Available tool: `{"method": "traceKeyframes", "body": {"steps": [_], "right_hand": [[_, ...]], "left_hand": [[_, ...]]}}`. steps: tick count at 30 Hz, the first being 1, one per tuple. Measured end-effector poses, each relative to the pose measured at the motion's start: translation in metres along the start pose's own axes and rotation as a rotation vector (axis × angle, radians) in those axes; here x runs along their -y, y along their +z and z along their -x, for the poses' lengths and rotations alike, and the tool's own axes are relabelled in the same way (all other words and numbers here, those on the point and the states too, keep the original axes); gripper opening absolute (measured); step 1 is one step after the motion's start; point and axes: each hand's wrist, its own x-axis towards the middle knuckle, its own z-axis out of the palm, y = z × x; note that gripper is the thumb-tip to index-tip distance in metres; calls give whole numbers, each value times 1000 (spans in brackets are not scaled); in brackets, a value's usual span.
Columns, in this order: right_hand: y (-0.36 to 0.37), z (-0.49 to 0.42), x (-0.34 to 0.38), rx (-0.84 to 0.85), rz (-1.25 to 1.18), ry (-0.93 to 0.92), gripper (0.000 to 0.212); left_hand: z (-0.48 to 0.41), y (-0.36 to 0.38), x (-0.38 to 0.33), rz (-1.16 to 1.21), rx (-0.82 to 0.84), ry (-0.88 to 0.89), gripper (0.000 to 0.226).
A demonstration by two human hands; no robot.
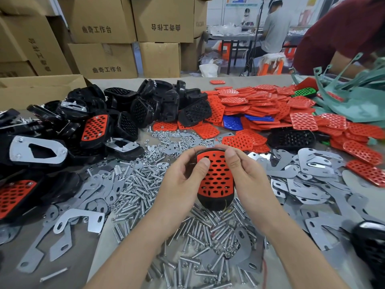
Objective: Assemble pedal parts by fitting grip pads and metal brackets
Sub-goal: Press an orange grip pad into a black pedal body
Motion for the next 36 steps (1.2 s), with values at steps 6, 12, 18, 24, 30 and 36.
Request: {"method": "traceKeyframes", "body": {"steps": [6,12,18,24,30,36], "right_hand": [[-2,-3,-2,42,-116,56,49],[0,-2,-3,-8,-80,10,40],[3,-3,-4,-8,-71,17,25],[5,-1,-4,15,-76,14,40],[11,-2,-4,13,-82,25,22],[11,-2,-2,-8,-111,-29,21]], "left_hand": [[-1,-2,0,30,-33,-14,25],[-2,-2,1,62,-43,-55,35],[-4,-3,0,95,-56,-75,34],[-6,-3,1,76,-79,-108,30],[-4,-4,0,-35,-142,-112,18],[0,-1,-6,-66,-149,-31,13]]}}
